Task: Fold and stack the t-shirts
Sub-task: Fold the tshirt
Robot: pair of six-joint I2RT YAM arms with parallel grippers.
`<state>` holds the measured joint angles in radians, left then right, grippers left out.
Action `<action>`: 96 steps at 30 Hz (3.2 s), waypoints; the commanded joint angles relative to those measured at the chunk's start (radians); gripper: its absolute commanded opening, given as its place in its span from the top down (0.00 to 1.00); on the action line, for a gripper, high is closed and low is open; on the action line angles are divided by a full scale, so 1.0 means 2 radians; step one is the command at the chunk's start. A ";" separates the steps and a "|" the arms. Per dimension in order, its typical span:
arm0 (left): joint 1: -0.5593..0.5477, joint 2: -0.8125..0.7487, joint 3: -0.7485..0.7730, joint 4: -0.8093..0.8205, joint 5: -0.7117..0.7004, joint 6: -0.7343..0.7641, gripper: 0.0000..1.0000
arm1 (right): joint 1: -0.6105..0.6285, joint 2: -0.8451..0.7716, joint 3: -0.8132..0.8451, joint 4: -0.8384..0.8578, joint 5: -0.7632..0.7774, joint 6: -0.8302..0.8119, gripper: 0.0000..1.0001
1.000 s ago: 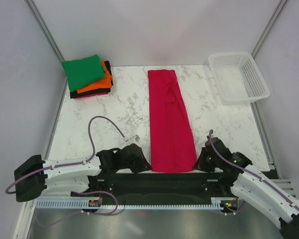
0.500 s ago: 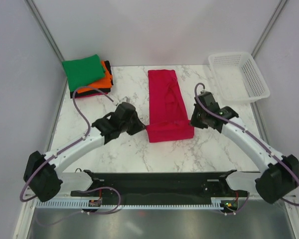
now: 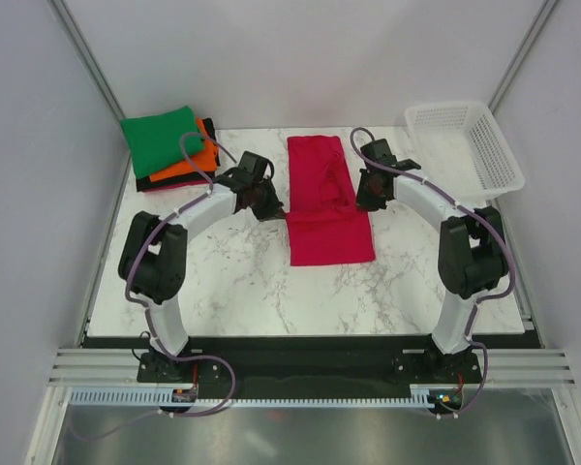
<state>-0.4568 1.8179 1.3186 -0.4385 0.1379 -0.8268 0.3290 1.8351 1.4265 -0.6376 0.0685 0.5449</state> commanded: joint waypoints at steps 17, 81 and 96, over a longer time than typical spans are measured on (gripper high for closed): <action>0.048 0.044 0.122 -0.058 0.045 0.074 0.36 | -0.032 0.025 0.080 0.015 -0.014 -0.028 0.02; -0.173 -0.426 -0.338 0.007 -0.011 -0.152 0.98 | -0.078 -0.437 -0.346 -0.084 -0.256 0.017 1.00; -0.143 -0.422 -0.198 -0.133 -0.103 -0.072 0.93 | -0.078 -0.381 -0.203 -0.138 -0.256 -0.008 1.00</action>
<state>-0.7925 0.9108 0.8391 -0.6090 0.0284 -1.0676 0.1871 1.0214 0.9340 -0.9215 -0.5232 0.5694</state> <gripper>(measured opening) 0.074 0.029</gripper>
